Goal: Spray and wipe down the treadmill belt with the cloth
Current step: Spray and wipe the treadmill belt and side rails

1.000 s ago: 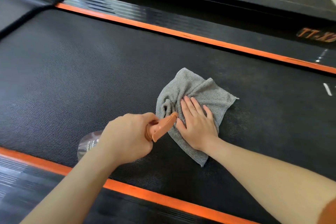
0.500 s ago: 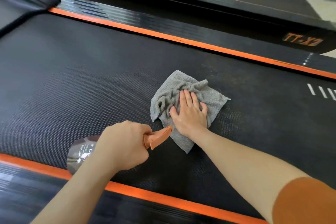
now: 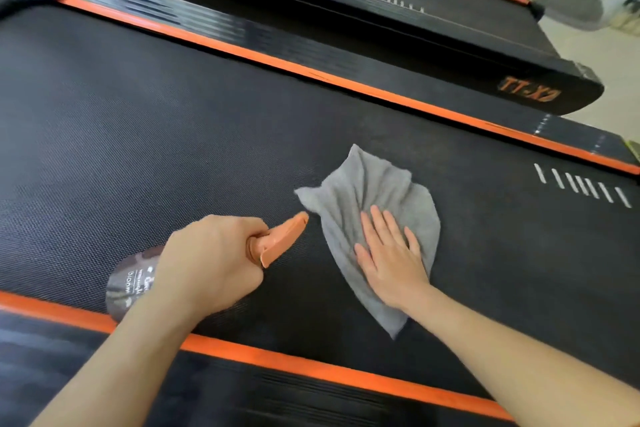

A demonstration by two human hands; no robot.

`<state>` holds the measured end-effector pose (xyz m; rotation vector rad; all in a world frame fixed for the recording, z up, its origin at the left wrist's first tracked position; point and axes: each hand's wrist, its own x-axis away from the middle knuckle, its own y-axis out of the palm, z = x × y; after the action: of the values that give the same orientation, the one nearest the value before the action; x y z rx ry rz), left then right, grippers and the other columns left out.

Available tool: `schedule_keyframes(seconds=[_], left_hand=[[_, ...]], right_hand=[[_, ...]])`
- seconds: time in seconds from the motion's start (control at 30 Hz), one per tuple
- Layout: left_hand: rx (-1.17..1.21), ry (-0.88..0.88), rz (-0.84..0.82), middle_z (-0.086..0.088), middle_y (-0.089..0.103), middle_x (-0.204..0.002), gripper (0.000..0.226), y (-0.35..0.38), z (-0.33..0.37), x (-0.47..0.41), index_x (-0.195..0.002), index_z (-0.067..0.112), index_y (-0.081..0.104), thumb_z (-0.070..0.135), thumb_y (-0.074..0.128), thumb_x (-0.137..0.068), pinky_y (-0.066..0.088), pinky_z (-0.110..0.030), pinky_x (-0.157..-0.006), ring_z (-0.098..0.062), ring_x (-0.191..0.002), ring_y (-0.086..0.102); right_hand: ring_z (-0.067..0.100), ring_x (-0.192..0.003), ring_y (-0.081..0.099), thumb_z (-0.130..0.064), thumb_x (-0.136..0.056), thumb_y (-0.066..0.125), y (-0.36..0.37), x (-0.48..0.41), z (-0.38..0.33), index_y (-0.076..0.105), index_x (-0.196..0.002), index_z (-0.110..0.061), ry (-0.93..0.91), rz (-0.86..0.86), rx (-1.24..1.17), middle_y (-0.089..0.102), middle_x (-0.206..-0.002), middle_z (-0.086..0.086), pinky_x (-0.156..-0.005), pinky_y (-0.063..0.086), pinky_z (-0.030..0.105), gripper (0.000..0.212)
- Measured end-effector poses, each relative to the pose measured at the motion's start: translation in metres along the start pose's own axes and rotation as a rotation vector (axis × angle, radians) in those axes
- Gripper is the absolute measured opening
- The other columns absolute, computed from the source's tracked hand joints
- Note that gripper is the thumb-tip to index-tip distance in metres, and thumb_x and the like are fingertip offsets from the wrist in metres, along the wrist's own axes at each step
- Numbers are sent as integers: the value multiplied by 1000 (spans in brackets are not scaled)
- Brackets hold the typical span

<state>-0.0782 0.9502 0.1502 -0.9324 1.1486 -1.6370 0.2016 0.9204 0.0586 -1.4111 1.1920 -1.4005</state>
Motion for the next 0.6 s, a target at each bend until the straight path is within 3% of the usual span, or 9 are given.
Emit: schedule_keyframes(seconds=[0.1,0.17,0.27,0.33,0.4,0.47,0.53,0.6], left_hand=[[107,-36,62,12,65,-83,32,-2,5,0,-101,36,62,28,57,-71,51,-35,-71,-25,-87,64],[98,-21,67,12,66,-81,36,0,7,1,-101,35,61,31,52,-67,54,-37,-70,-24,-83,65],[49,-22,57,12,64,-77,39,3,10,1,-94,34,60,36,40,-60,53,-35,-68,-22,-81,63],[39,-28,52,13,63,-80,38,3,12,1,-92,33,60,37,40,-61,52,-36,-70,-22,-83,63],[48,-31,36,14,62,-88,34,4,14,0,-98,34,60,36,45,-67,52,-36,-73,-21,-89,63],[55,-33,20,16,64,-97,34,5,19,-1,-105,35,59,34,52,-72,52,-36,-74,-20,-94,64],[57,-25,38,16,67,-99,39,6,23,-2,-104,36,61,38,45,-68,52,-35,-73,-21,-95,65],[54,-14,58,16,68,-94,42,6,26,0,-99,35,63,41,39,-65,53,-35,-70,-22,-92,67]], right_hand=[[5,-146,-27,-63,-85,-10,-2,34,20,-18,-151,-37,-162,-95,59,-28,-158,-18,-123,-6,42,71],[4,-146,-26,-71,-84,-5,-6,34,39,-17,-151,-41,-150,-114,70,-28,-157,-21,-122,-6,41,75],[12,-152,-10,-74,-87,6,-14,9,73,-6,-158,-33,164,-53,41,-15,-164,-14,-122,3,44,83],[18,-153,-5,-62,-98,17,-17,-8,82,-3,-159,-21,395,-34,2,-9,-167,-3,-123,7,49,76],[25,-154,-2,-50,-104,20,-15,-18,64,2,-159,-12,499,-13,-19,-5,-167,7,-121,11,53,70],[34,-150,20,-44,-102,25,0,-18,22,29,-154,-4,372,104,32,19,-162,20,-115,27,56,65],[35,-136,47,-47,-92,33,13,-10,-31,57,-136,-5,102,129,13,49,-146,21,-103,43,56,65],[28,-137,47,-52,-88,37,22,-2,-66,57,-137,-15,-165,98,-10,52,-146,12,-105,41,54,64]])
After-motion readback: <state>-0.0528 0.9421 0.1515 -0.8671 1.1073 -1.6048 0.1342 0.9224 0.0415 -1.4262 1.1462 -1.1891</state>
